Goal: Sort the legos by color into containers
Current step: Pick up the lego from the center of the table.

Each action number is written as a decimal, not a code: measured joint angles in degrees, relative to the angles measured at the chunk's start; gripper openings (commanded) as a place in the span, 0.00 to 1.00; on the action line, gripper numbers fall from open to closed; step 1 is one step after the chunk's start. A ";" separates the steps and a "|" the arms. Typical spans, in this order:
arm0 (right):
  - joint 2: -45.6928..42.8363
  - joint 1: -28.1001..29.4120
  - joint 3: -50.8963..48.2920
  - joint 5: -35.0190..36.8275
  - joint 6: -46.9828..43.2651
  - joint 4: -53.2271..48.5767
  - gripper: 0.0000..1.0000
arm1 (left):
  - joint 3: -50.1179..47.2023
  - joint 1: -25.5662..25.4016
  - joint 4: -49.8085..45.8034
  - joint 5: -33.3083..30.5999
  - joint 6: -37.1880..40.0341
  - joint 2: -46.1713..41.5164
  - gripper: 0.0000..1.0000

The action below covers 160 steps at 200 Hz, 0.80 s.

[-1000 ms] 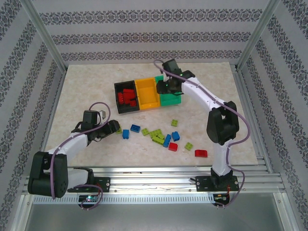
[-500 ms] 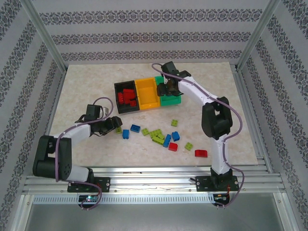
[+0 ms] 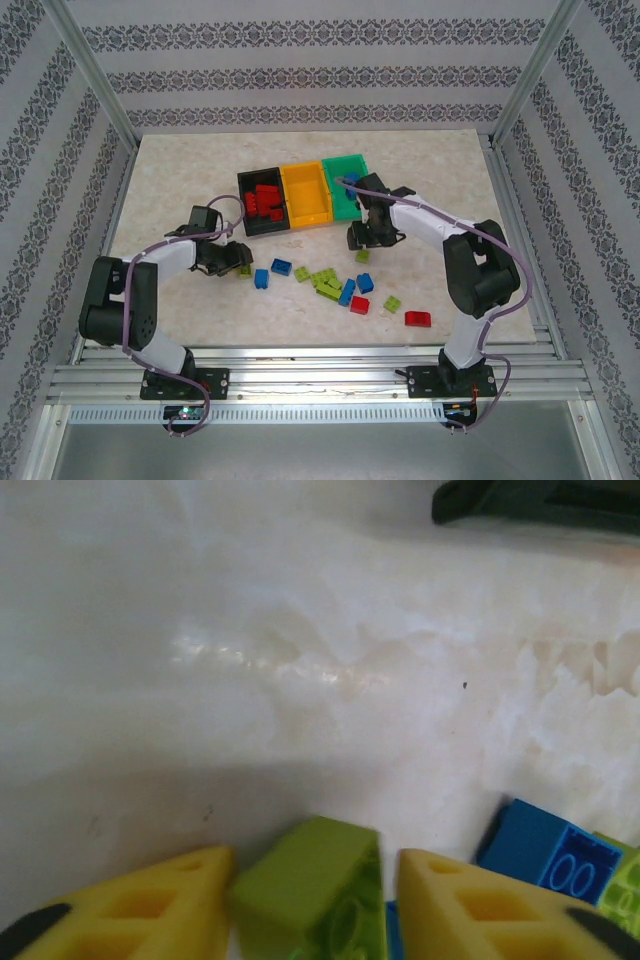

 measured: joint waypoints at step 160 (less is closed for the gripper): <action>4.28 1.90 -0.92 0.70 5.27 2.29 0.20 | 7.69 -3.58 -3.28 -1.09 -0.55 -9.49 0.23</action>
